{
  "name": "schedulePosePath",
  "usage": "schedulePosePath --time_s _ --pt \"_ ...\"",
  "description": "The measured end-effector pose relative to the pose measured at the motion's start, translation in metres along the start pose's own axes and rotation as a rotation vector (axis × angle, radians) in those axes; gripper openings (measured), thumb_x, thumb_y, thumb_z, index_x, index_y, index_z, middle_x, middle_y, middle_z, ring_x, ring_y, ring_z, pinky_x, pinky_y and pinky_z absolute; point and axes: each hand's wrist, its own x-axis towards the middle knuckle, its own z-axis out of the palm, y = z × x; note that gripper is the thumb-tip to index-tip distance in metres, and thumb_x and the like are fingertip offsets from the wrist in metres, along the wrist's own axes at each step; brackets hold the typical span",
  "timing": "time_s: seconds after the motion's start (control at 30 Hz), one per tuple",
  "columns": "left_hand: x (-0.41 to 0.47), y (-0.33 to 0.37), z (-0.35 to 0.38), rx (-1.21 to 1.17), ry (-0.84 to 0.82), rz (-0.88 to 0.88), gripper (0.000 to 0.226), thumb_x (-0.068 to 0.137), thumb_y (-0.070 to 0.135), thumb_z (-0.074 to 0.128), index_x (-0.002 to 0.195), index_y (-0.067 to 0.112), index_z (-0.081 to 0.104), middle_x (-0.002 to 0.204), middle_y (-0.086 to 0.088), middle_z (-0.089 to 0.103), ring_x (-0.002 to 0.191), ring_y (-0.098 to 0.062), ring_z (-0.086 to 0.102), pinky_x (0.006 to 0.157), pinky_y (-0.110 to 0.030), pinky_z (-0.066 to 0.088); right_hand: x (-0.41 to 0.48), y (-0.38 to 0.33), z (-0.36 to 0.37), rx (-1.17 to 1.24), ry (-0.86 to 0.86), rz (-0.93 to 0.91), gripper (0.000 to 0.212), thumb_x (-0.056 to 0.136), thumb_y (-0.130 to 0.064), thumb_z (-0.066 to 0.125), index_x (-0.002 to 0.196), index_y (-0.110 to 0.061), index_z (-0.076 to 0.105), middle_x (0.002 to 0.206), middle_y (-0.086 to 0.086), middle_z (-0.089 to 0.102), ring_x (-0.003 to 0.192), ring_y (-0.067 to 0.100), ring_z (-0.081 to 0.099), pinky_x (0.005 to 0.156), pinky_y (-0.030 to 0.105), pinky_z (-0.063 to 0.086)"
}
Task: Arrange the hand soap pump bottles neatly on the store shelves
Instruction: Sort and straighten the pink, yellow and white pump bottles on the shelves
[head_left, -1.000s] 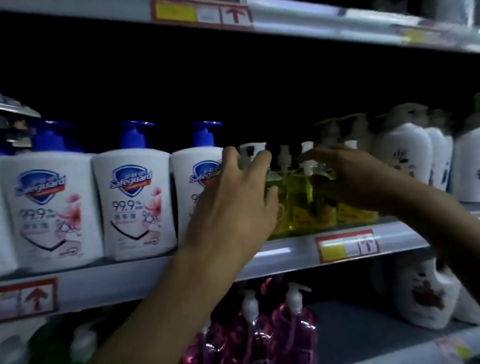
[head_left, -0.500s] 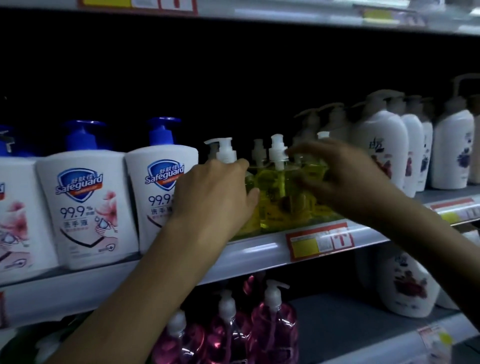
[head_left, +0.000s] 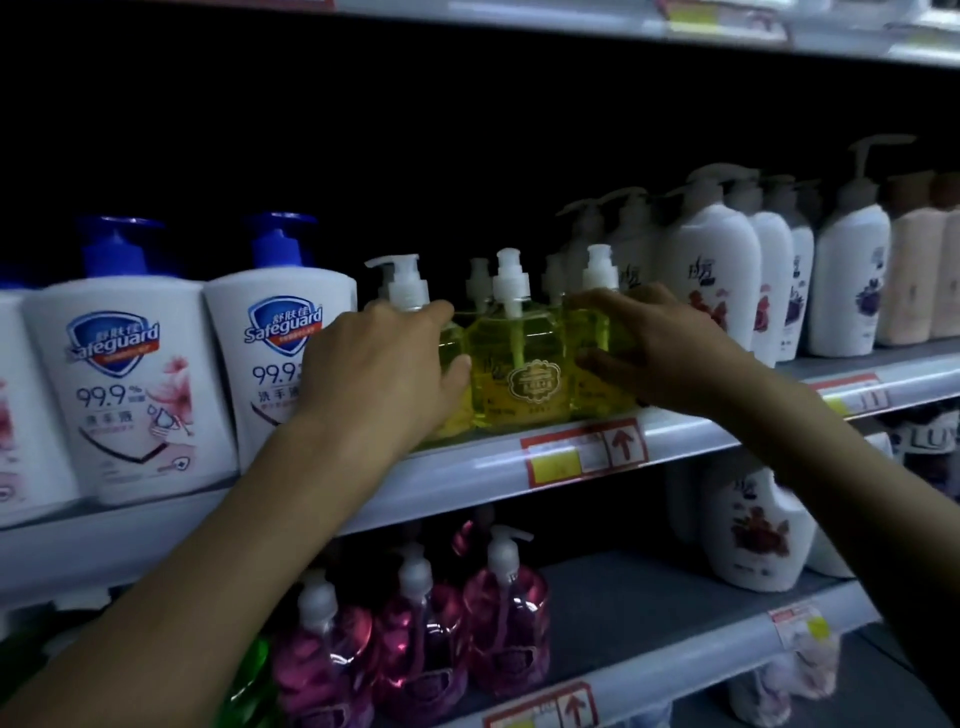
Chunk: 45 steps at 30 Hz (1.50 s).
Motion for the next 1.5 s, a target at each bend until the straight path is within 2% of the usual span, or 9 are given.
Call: schedulePosePath --time_s 0.1,0.33,0.5,0.63,0.8,0.93,1.2,1.33,1.5 --pt "0.002 0.000 0.000 0.001 -0.022 -0.004 0.053 0.091 0.054 0.046 0.139 0.030 0.042 0.115 -0.016 0.061 0.100 -0.037 0.060 0.068 -0.034 0.043 0.002 0.006 -0.004 0.038 -0.027 -0.021 0.055 0.090 -0.049 0.053 0.141 -0.044 0.034 0.138 0.014 0.041 0.086 0.024 0.061 0.082 0.040 0.055" --pt "-0.007 0.001 -0.007 -0.088 -0.110 -0.067 0.056 0.093 0.049 0.046 0.145 0.030 0.035 0.126 -0.020 0.053 0.108 -0.041 0.056 0.078 -0.039 0.047 -0.024 0.005 -0.002 0.260 0.009 -0.032 0.061 0.091 -0.033 0.059 0.143 -0.045 0.030 0.156 0.009 0.024 0.133 0.034 0.041 0.099 0.054 0.046" --pt "-0.042 0.008 -0.020 -0.138 -0.092 -0.070 0.048 0.097 0.036 0.043 0.144 0.032 0.034 0.146 -0.013 0.035 0.104 -0.041 0.058 0.081 -0.044 0.048 -0.046 -0.017 0.008 0.207 0.226 0.047 0.054 0.087 -0.022 0.063 0.137 -0.031 0.044 0.137 0.015 0.041 0.111 0.037 0.055 0.087 0.040 0.049" --pt "-0.098 0.010 -0.006 -0.280 0.085 0.065 0.021 0.093 0.022 0.049 0.109 0.016 0.060 0.106 -0.004 0.056 0.069 -0.029 0.061 0.055 -0.036 0.051 -0.095 -0.046 0.034 0.337 0.446 0.060 0.020 0.083 -0.011 0.060 0.103 -0.014 0.062 0.101 0.007 0.054 0.072 0.020 0.055 0.064 0.030 0.041" --pt "-0.158 0.006 0.072 -0.371 -0.243 -0.094 0.022 0.092 0.025 0.053 0.113 0.021 0.057 0.106 -0.001 0.053 0.073 -0.030 0.063 0.059 -0.036 0.051 -0.147 -0.066 0.125 0.467 0.084 0.161 0.017 0.074 -0.018 0.060 0.090 -0.022 0.065 0.085 -0.002 0.062 0.070 0.018 0.061 0.064 0.030 0.043" --pt "-0.176 -0.004 0.118 -0.428 -0.463 -0.205 0.048 0.094 0.030 0.053 0.138 0.038 0.035 0.136 -0.008 0.039 0.083 -0.028 0.061 0.071 -0.033 0.051 -0.138 -0.054 0.183 0.788 -0.453 0.388 0.082 0.060 -0.037 0.080 0.133 -0.035 0.043 0.120 -0.011 0.061 0.094 0.015 0.066 0.084 0.033 0.052" --pt "-0.183 0.004 0.139 -0.354 -0.515 -0.091 0.049 0.095 0.034 0.049 0.135 0.046 0.023 0.139 -0.010 0.030 0.076 -0.029 0.061 0.067 -0.039 0.055 -0.129 -0.042 0.193 1.072 -0.602 0.300 0.080 0.065 -0.023 0.085 0.132 -0.038 0.042 0.117 -0.008 0.066 0.107 0.010 0.064 0.092 0.033 0.053" --pt "-0.189 0.010 0.139 -0.283 -0.537 -0.119 0.050 0.099 0.036 0.042 0.142 0.045 0.019 0.149 -0.013 0.020 0.074 -0.023 0.061 0.065 -0.029 0.050 -0.090 -0.019 0.192 1.366 -0.419 0.703 0.020 0.082 -0.016 0.049 0.091 -0.018 0.067 0.091 -0.001 0.075 0.092 0.014 0.066 0.092 0.038 0.043" --pt "-0.191 0.015 0.138 -0.266 -0.537 -0.154 0.053 0.099 0.035 0.043 0.146 0.043 0.018 0.153 -0.016 0.014 0.074 -0.022 0.062 0.062 -0.023 0.041 -0.063 -0.033 0.224 1.366 -0.563 0.687 0.036 0.094 -0.011 0.049 0.070 -0.018 0.074 0.065 -0.007 0.071 0.078 0.017 0.059 0.085 0.033 0.041"
